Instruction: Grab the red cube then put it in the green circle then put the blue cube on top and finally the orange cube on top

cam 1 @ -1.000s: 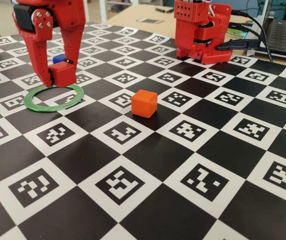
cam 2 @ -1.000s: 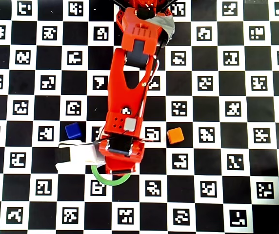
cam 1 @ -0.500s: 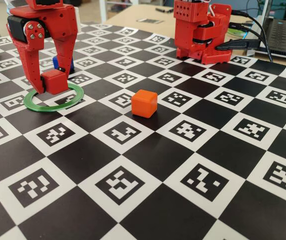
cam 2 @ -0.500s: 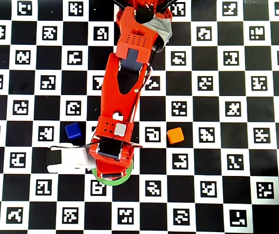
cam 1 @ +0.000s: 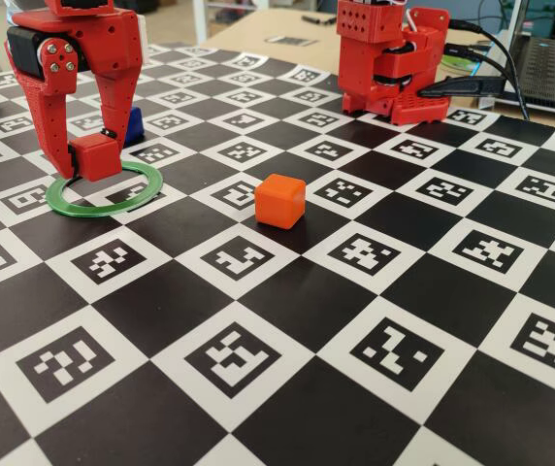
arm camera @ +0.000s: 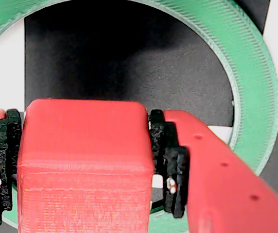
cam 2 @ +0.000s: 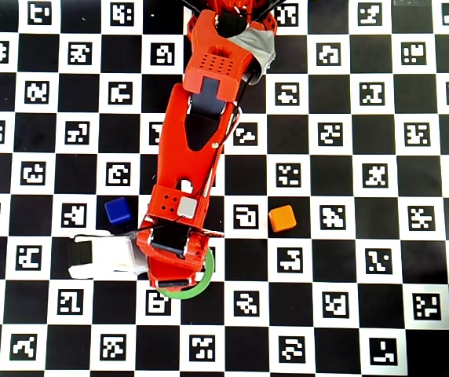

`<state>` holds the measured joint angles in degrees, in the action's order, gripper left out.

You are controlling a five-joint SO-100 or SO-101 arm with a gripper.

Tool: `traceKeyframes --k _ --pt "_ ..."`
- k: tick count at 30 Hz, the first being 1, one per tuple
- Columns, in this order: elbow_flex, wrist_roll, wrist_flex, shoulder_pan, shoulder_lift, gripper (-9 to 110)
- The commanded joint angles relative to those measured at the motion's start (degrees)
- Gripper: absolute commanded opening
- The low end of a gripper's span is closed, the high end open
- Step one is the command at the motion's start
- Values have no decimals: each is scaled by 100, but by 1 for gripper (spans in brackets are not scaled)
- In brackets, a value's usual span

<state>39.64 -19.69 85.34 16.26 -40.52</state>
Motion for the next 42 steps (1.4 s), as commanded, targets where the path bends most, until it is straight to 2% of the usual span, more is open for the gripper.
traceKeyframes --k 1,42 --pt "-272 79 -97 62 -237 8" --pt "343 62 -369 -79 -202 7"
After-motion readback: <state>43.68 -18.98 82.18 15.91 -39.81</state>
